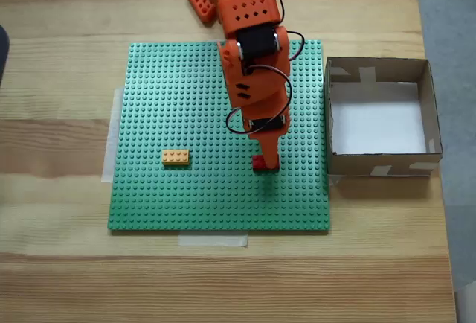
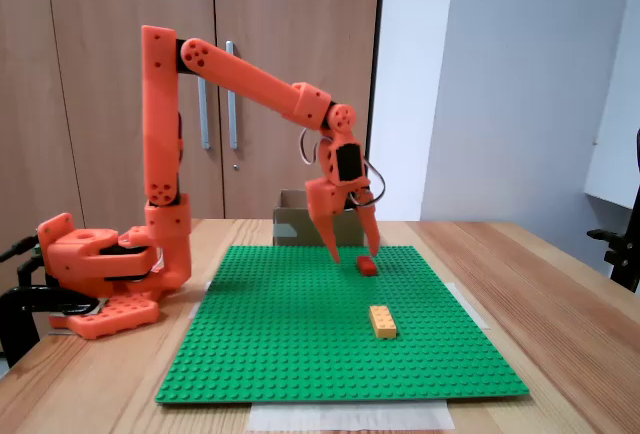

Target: Pick the red lego block and put it in the box.

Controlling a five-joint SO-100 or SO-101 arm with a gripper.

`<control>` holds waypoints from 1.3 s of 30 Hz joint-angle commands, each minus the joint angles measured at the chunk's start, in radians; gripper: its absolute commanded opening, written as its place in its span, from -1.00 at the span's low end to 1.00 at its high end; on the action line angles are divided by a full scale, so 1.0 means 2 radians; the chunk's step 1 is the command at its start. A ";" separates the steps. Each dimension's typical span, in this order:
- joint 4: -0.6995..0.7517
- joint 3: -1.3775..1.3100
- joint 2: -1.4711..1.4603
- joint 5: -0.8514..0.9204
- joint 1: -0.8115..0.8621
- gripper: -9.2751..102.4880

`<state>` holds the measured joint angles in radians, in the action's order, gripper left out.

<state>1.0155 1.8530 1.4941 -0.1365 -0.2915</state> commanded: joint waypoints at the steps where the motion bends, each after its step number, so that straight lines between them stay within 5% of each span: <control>1: -0.006 -0.016 0.001 -0.005 0.000 -0.37; 39: -0.022 -0.027 -0.061 -0.041 0.007 -0.39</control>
<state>0.9695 1.8239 1.3790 -0.2025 -0.2807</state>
